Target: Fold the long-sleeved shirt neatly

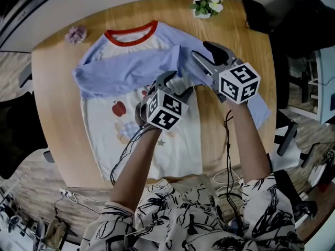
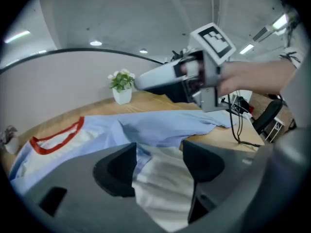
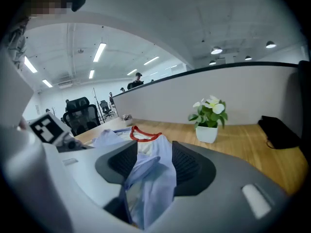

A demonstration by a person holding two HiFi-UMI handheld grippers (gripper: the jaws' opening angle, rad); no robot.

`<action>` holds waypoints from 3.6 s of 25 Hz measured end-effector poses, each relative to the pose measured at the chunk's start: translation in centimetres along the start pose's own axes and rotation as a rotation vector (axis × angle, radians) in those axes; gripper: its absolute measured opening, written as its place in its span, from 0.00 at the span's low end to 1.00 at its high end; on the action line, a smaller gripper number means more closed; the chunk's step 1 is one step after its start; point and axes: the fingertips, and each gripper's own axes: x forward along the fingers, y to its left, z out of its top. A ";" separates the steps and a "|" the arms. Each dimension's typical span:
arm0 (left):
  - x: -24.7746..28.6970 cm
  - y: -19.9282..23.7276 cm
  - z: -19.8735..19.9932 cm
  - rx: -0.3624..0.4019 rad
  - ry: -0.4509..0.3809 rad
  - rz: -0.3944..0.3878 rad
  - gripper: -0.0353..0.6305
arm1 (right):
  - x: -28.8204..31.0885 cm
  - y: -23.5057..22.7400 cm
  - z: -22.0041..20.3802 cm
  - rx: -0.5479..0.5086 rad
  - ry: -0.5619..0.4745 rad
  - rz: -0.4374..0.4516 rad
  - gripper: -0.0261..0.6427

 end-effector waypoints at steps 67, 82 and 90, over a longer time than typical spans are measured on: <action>-3.3 -26.0 31.8 0.136 -0.446 -0.158 0.09 | -30.1 -10.4 12.8 -0.255 0.139 -0.116 0.08; -20.9 -5.7 27.8 -0.088 -0.586 0.214 0.09 | -10.7 7.1 24.0 -0.404 0.249 0.098 0.08; -28.9 3.1 19.7 -0.194 -0.568 0.378 0.09 | 0.4 18.5 24.2 -0.484 0.283 0.248 0.08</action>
